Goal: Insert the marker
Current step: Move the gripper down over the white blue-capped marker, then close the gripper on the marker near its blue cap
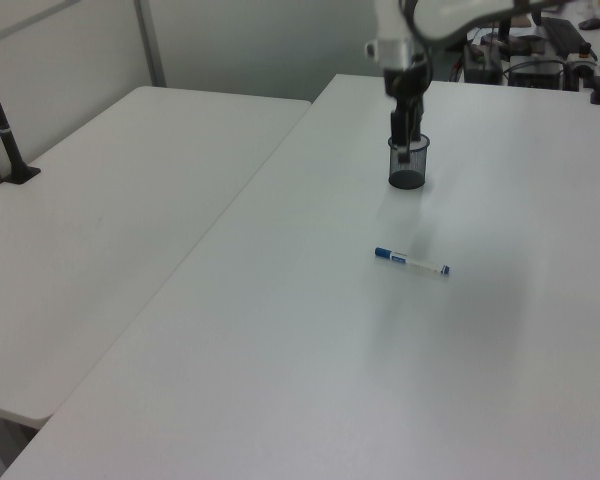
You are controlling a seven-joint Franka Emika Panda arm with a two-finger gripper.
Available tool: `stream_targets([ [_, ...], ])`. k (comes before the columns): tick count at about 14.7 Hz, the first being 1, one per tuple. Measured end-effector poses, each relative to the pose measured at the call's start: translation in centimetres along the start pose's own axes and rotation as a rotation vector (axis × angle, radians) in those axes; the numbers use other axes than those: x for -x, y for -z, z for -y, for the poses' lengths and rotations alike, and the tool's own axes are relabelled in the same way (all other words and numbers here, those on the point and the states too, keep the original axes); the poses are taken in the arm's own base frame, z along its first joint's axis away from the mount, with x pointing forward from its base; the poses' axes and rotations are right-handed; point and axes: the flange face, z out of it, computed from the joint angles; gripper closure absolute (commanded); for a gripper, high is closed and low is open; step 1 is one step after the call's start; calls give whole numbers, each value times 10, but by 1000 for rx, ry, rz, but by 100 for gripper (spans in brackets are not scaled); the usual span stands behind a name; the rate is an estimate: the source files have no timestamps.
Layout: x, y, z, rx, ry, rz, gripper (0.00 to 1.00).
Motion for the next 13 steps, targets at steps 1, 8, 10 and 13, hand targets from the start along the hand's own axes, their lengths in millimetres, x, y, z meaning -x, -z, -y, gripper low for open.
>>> stream_targets([
  [1, -6, -16, 9, 5, 14, 14, 11],
  [8, -34, -83, 76, 37, 25, 18, 38],
  [10, -37, -97, 87, 43, 32, 26, 47],
  [13, -38, -113, 92, 48, 38, 47, 52],
])
